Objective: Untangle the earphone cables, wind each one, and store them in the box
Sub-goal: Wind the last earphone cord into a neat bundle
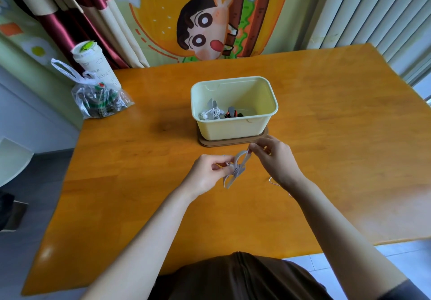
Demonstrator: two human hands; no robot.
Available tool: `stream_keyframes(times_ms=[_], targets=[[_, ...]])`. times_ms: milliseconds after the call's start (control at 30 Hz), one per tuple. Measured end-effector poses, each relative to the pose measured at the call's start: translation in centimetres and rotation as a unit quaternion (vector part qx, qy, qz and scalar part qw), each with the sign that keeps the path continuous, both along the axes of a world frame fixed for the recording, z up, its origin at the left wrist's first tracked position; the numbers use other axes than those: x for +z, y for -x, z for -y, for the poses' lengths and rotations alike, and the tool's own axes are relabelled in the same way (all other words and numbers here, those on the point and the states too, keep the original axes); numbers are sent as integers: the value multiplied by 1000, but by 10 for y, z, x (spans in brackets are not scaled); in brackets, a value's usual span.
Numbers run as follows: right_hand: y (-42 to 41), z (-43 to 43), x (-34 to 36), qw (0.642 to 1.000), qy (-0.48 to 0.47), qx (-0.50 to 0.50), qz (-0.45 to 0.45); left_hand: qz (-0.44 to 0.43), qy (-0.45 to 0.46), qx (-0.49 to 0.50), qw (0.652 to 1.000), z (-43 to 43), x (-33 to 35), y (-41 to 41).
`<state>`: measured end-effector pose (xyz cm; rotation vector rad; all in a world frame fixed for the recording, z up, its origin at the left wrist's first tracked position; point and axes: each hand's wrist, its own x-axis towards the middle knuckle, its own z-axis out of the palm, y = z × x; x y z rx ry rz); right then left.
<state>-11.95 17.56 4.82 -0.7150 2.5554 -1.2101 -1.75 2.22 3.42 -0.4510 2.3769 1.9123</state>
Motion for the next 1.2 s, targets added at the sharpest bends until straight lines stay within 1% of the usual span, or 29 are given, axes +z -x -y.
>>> stream_keyframes(times_ms=[67,133,200,300,367,467,567,700,800,867,933,967,1200], targets=[[2,-2,0,1000,9,1,10,-10,-70,-8,997,-1,4,-2],[1,-3,0,999,12,11,40,-19,-145,2,989,-3,8,-3],[-1,-2,-1,995,28,21,90,-18,-210,30,977,-5,10,-1],[-9,3,-7,986,56,33,156,-25,-298,96,949,-8,12,6],[-17,6,-11,981,65,36,178,-27,-330,145,932,-8,12,10],[-32,10,-16,980,59,55,184,-22,-339,220,914,-6,12,14],[-42,11,-19,984,44,64,162,-14,-313,284,906,-1,9,15],[-46,12,-16,990,45,63,120,4,-176,314,933,1,-5,12],[-46,12,-10,992,38,77,88,-4,-73,291,954,-1,-11,10],[-44,11,-5,994,27,79,70,-17,23,251,967,-1,-13,9],[-39,10,1,995,26,73,65,-16,122,209,970,0,-14,7],[-35,8,4,995,29,67,62,-12,141,191,971,1,-15,6],[-6,-1,9,999,14,25,13,-7,77,67,995,-1,-11,3]])
